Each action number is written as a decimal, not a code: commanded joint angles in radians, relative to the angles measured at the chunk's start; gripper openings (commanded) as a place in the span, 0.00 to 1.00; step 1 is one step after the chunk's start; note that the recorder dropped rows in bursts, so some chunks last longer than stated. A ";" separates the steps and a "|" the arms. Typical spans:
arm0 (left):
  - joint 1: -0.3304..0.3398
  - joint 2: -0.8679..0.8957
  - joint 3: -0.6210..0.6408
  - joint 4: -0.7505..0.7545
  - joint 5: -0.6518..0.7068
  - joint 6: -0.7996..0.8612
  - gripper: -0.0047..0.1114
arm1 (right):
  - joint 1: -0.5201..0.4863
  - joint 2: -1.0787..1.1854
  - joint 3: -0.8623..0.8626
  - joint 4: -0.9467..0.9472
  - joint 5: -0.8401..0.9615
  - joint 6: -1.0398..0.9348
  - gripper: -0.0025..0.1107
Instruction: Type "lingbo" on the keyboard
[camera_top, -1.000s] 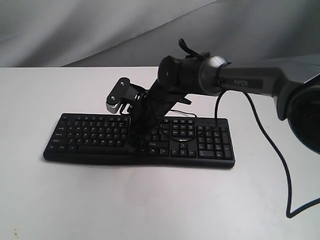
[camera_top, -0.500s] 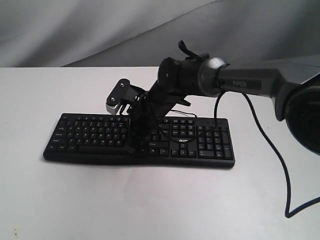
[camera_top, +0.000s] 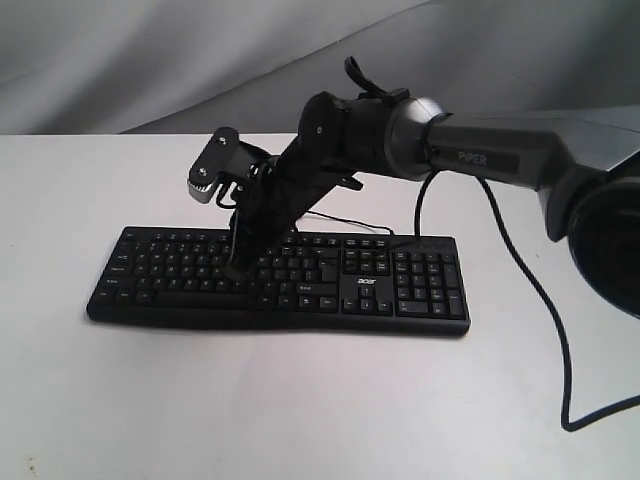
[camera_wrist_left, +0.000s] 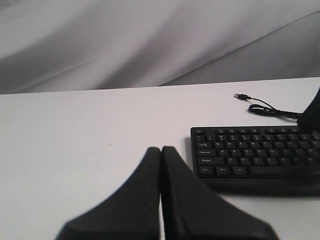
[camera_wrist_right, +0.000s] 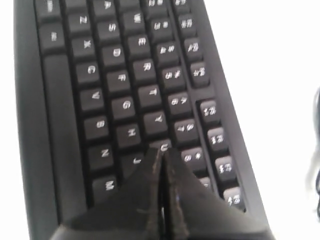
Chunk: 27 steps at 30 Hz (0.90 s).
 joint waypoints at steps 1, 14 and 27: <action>0.001 -0.004 0.005 -0.004 -0.007 -0.002 0.04 | 0.001 0.024 -0.040 0.015 0.000 -0.007 0.02; 0.001 -0.004 0.005 -0.004 -0.007 -0.002 0.04 | 0.000 0.054 -0.044 -0.008 -0.015 0.010 0.02; 0.001 -0.004 0.005 -0.004 -0.007 -0.002 0.04 | 0.000 0.054 -0.044 -0.042 -0.012 0.034 0.02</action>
